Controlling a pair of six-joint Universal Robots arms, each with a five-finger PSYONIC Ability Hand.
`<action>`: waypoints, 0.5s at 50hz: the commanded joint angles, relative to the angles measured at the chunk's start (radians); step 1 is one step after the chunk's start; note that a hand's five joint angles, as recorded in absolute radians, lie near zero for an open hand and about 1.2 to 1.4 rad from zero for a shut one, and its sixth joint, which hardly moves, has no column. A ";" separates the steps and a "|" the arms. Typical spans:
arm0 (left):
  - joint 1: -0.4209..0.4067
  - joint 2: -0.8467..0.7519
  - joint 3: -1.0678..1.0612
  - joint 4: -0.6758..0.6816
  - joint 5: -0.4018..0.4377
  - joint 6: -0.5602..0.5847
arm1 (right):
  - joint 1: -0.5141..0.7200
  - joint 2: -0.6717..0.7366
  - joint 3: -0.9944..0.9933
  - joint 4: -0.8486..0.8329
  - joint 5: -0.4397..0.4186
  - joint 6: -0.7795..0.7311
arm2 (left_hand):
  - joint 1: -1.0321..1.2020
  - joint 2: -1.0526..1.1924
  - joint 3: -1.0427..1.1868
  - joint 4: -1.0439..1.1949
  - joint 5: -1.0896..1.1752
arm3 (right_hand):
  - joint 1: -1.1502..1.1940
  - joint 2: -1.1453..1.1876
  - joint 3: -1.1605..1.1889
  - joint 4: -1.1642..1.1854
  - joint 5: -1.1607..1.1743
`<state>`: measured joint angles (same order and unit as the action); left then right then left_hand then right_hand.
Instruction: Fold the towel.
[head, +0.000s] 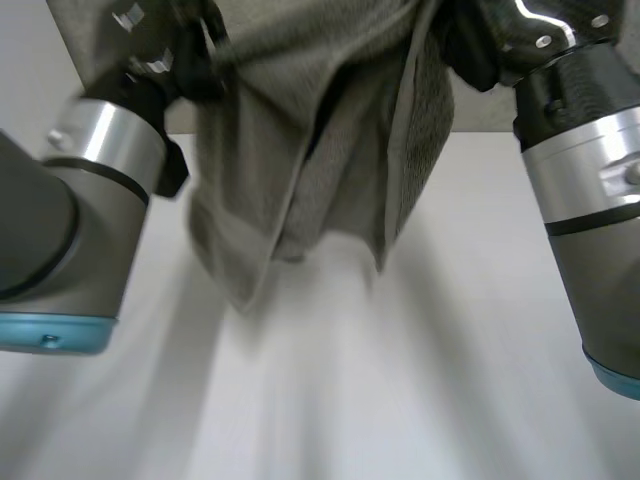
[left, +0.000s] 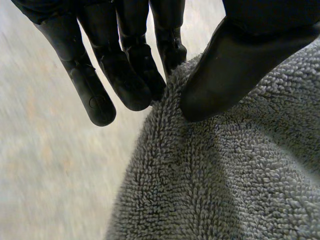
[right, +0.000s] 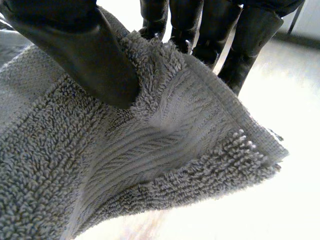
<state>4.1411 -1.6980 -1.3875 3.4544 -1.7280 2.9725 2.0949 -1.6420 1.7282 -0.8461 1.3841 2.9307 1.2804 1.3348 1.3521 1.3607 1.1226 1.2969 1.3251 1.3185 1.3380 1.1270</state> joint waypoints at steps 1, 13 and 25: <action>0.062 0.061 -0.096 0.112 0.011 0.014 | -0.036 0.028 0.054 -0.026 -0.146 -0.027 | 0.116 0.061 0.044 0.036 0.099 | 0.099 0.071 0.078 0.058 0.095; 0.178 -0.089 -0.310 -0.010 0.299 0.065 | -0.101 0.283 -0.048 0.862 -0.297 -0.451 | 0.116 0.061 0.044 0.036 0.099 | 0.086 0.058 0.064 0.045 0.081; 0.237 -0.238 -0.292 -0.187 0.415 0.195 | -0.091 0.354 -0.042 1.042 -0.292 -0.524 | -0.597 -0.652 -0.669 -0.677 -0.614 | -0.951 -0.979 -0.972 -0.992 -0.955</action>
<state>4.3482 -1.8974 -1.7119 3.3194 -1.3131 3.1198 2.0010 -1.2851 1.6731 0.2279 1.0882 2.3422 1.0339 1.0164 1.0263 1.0148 0.8745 0.4287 0.4179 0.4233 0.4293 0.2161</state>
